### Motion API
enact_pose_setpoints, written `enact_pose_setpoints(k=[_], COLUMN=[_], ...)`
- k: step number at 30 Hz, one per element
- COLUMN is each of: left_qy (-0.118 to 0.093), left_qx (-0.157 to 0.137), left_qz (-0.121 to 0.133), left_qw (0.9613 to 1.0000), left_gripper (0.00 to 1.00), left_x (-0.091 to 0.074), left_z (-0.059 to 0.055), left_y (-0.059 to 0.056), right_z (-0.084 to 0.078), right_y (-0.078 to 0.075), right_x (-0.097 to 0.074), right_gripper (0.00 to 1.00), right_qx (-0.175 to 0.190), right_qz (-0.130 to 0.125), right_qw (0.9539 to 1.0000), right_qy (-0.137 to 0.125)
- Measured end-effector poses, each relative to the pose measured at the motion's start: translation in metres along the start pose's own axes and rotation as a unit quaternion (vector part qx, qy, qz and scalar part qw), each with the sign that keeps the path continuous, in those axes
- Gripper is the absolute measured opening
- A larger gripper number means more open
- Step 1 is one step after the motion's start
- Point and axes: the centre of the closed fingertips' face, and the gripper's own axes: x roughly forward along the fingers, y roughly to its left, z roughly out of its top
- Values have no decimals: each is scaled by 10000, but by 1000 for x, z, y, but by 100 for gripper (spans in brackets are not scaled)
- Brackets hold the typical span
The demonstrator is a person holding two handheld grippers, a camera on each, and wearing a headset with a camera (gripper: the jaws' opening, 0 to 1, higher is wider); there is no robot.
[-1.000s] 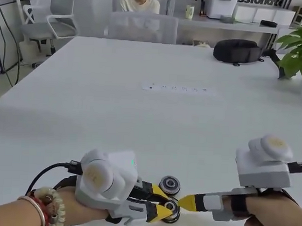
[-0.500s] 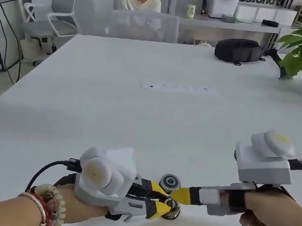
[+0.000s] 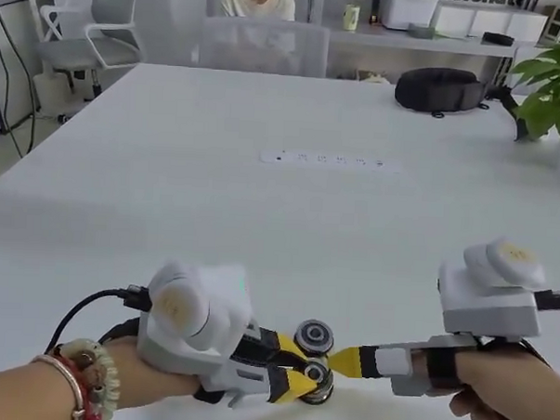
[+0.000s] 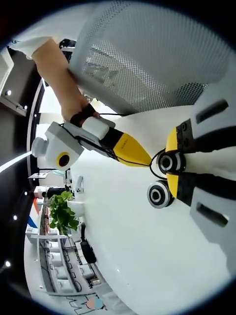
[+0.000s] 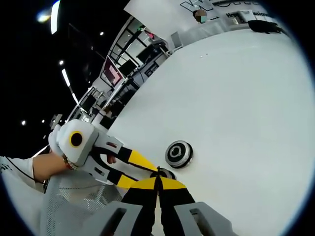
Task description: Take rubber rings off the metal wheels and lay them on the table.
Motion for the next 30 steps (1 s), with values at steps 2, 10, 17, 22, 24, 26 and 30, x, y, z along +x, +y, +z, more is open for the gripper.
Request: enact_pose_setpoints(k=[2, 10, 17, 22, 24, 26, 30], left_qy=[29, -70, -109, -167, -107, -25, -75], left_qx=[99, 125, 244, 280, 348, 471, 405], left_qz=[1, 22, 36, -74, -109, -164, -222], left_qw=[9999, 9999, 9996, 9994, 9993, 9988, 9989], left_gripper=[12, 21, 27, 31, 32, 34, 35], left_x=[-2, -11, -19, -24, -26, -28, -37], left_z=[-1, 9, 18, 27, 29, 32, 43], left_y=[0, 2, 1, -4, -6, -8, -9], right_z=[0, 3, 4, 5, 5, 5, 2], right_y=[0, 3, 6, 7, 7, 7, 6], right_x=[0, 0, -1, -2, -3, -2, 0], right_gripper=[0, 0, 0, 0, 0, 0, 0], right_qx=[-6, 47, 51, 78, 101, 153, 155], right_qz=[5, 66, 77, 86, 88, 115, 111], right_qw=[10000, 9999, 9999, 9998, 9998, 9997, 9998], right_qy=[-1, -68, -109, -143, -152, -155, -97])
